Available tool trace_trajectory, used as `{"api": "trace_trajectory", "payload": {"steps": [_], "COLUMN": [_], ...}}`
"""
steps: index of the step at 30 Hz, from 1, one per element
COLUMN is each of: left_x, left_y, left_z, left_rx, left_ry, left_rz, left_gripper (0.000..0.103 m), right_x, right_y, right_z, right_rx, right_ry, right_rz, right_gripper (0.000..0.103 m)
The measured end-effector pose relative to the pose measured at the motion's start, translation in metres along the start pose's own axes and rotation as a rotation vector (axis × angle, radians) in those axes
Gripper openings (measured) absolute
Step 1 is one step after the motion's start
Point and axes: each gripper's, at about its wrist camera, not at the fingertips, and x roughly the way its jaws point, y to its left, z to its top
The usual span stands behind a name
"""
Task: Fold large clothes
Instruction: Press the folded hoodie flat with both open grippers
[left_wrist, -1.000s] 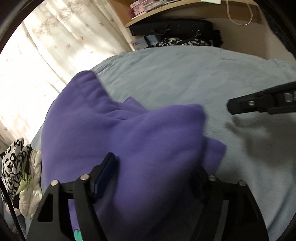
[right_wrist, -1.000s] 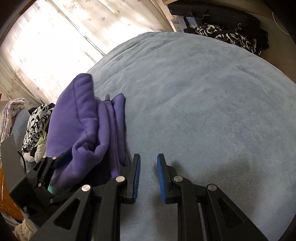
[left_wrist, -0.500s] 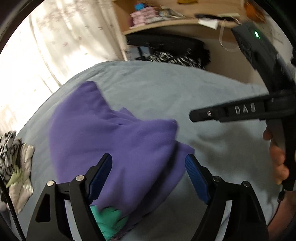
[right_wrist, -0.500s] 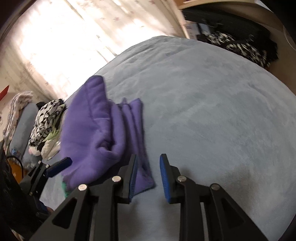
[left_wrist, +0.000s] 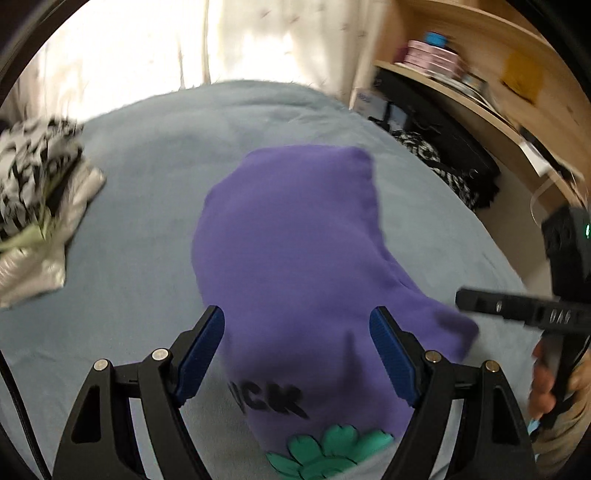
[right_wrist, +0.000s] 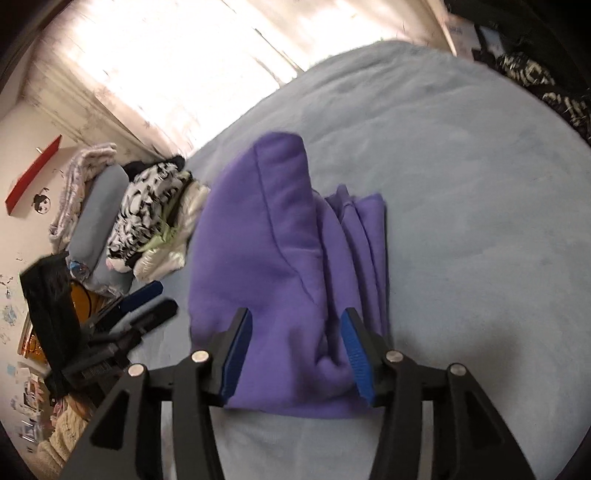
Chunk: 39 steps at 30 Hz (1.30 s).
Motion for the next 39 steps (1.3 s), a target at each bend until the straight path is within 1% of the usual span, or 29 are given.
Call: {"api": "trace_trajectory", "payload": {"steps": [3, 7, 9, 11, 12, 13, 15, 17, 19, 22, 24, 26, 28, 29, 31, 33, 35, 37, 39], "left_x": [0.016, 0.037, 0.05, 0.06, 0.063, 0.067, 0.072, 0.074, 0.076, 0.079, 0.079, 0.084, 0.09, 0.092, 0.097, 0.099, 0.097, 0.094, 0.091], "left_y": [0.017, 0.033, 0.042, 0.049, 0.05, 0.052, 0.053, 0.047, 0.034, 0.011, -0.002, -0.014, -0.025, -0.03, -0.035, -0.036, -0.036, -0.034, -0.028], "left_z": [0.01, 0.019, 0.026, 0.028, 0.028, 0.029, 0.031, 0.033, 0.035, 0.034, 0.033, 0.032, 0.031, 0.031, 0.031, 0.031, 0.031, 0.033, 0.032], "left_rx": [-0.019, -0.044, -0.06, -0.084, -0.095, -0.107, -0.114, -0.086, -0.03, 0.051, 0.093, 0.128, 0.161, 0.175, 0.186, 0.179, 0.171, 0.172, 0.165], "left_ry": [0.026, 0.059, 0.072, 0.086, 0.094, 0.105, 0.116, 0.126, 0.137, 0.145, 0.147, 0.148, 0.143, 0.137, 0.125, 0.12, 0.113, 0.102, 0.097], "left_rz": [0.006, 0.011, -0.022, -0.056, -0.066, -0.081, -0.097, -0.082, -0.053, -0.001, 0.036, 0.068, 0.102, 0.121, 0.151, 0.157, 0.151, 0.14, 0.128], "left_gripper": [0.078, 0.078, 0.078, 0.078, 0.078, 0.078, 0.078, 0.078, 0.078, 0.078, 0.078, 0.079, 0.08, 0.081, 0.085, 0.089, 0.089, 0.089, 0.089], "right_x": [0.025, 0.051, 0.064, 0.071, 0.073, 0.072, 0.063, 0.046, 0.03, 0.018, 0.022, 0.035, 0.053, 0.061, 0.066, 0.063, 0.058, 0.052, 0.045], "right_y": [-0.009, -0.012, -0.01, -0.009, -0.01, -0.011, -0.012, -0.013, -0.012, -0.015, -0.02, -0.029, -0.039, -0.045, -0.049, -0.045, -0.036, -0.029, -0.025], "right_z": [0.01, 0.013, 0.013, 0.011, 0.01, 0.009, 0.006, 0.001, -0.007, -0.021, -0.03, -0.039, -0.044, -0.044, -0.044, -0.044, -0.042, -0.035, -0.023], "right_rx": [0.028, 0.028, 0.021, 0.012, 0.008, 0.009, 0.009, 0.005, -0.009, -0.001, 0.016, 0.036, 0.052, 0.066, 0.093, 0.067, 0.014, 0.0, 0.001], "right_ry": [0.073, 0.118, 0.135, 0.14, 0.139, 0.127, 0.103, 0.075, 0.053, 0.044, 0.054, 0.077, 0.082, 0.077, 0.063, 0.057, 0.063, 0.094, 0.113], "right_rz": [0.027, 0.047, 0.057, 0.038, 0.027, 0.029, 0.029, 0.03, 0.028, -0.004, -0.027, -0.061, -0.084, -0.082, -0.07, -0.08, -0.102, -0.118, -0.106], "right_gripper": [0.05, 0.05, 0.05, 0.036, 0.025, 0.019, 0.017, 0.016, 0.016, 0.015, 0.015, 0.015, 0.015, 0.015, 0.014, 0.014, 0.017, 0.02, 0.023]}}
